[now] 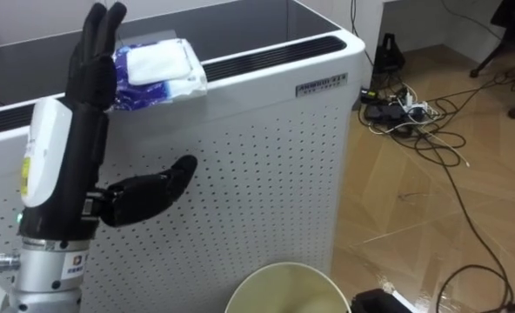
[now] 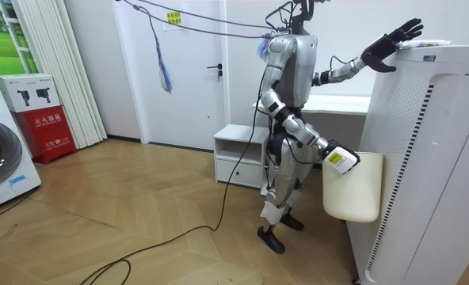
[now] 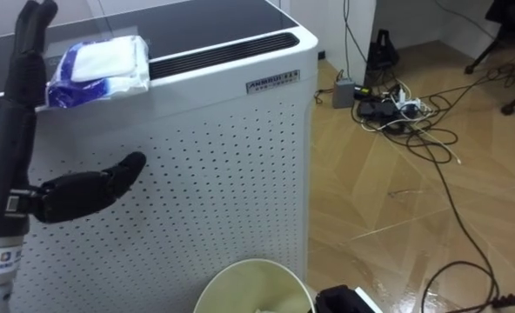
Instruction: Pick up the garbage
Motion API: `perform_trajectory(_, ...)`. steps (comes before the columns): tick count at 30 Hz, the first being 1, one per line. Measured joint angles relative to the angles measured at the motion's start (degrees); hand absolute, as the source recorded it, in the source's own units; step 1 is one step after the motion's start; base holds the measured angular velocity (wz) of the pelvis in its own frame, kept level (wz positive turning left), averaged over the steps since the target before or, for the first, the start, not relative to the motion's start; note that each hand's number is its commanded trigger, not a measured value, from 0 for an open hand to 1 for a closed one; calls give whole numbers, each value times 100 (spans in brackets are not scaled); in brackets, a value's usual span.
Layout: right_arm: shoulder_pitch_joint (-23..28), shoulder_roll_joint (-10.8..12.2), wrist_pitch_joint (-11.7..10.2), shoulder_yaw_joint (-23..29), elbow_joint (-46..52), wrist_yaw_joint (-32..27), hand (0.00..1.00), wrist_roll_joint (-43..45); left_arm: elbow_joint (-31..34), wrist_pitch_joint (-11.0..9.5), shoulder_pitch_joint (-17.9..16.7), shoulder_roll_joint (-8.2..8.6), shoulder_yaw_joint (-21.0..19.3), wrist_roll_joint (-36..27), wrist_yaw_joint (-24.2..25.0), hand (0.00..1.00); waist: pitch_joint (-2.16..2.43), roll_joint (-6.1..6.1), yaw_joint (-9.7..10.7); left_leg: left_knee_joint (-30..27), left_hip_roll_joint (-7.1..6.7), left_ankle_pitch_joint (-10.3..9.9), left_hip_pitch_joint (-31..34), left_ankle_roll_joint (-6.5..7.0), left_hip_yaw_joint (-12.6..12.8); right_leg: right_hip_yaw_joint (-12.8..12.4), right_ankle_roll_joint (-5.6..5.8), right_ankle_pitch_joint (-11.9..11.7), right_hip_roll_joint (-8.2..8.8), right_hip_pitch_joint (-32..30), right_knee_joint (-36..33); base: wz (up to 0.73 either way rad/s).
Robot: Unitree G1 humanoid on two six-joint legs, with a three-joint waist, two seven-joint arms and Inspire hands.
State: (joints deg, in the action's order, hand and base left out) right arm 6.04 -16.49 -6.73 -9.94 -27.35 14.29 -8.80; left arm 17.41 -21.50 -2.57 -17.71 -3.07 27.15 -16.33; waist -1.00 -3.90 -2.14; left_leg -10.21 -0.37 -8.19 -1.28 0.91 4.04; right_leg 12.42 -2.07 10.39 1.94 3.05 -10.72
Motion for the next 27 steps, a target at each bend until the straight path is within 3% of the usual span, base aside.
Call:
perform_trajectory(8,-39,-122,1,4,10,99,100,0,1,30,24,-20,-1,4,124,0,10,-50,6,7,2,0,-9,-1,36,-18,1,2,-3,-4,18,0)
perform_trajectory(15,-42,-181,2,0,15,155,100,0,4,82,37,-398,0,67,276,0,8,-72,9,16,3,0,-16,0,29,-14,2,1,-4,-5,17,0)
perform_trajectory(21,-41,-214,2,-6,15,155,100,0,8,149,36,-442,0,185,323,0,11,-146,6,47,3,1,-37,0,24,-11,2,1,-4,-3,15,0)
perform_trajectory(27,-41,-192,19,-8,15,138,100,-4,34,229,40,-477,-5,506,373,0,8,-139,-3,48,18,2,-56,0,54,-49,3,0,-5,3,12,-2)
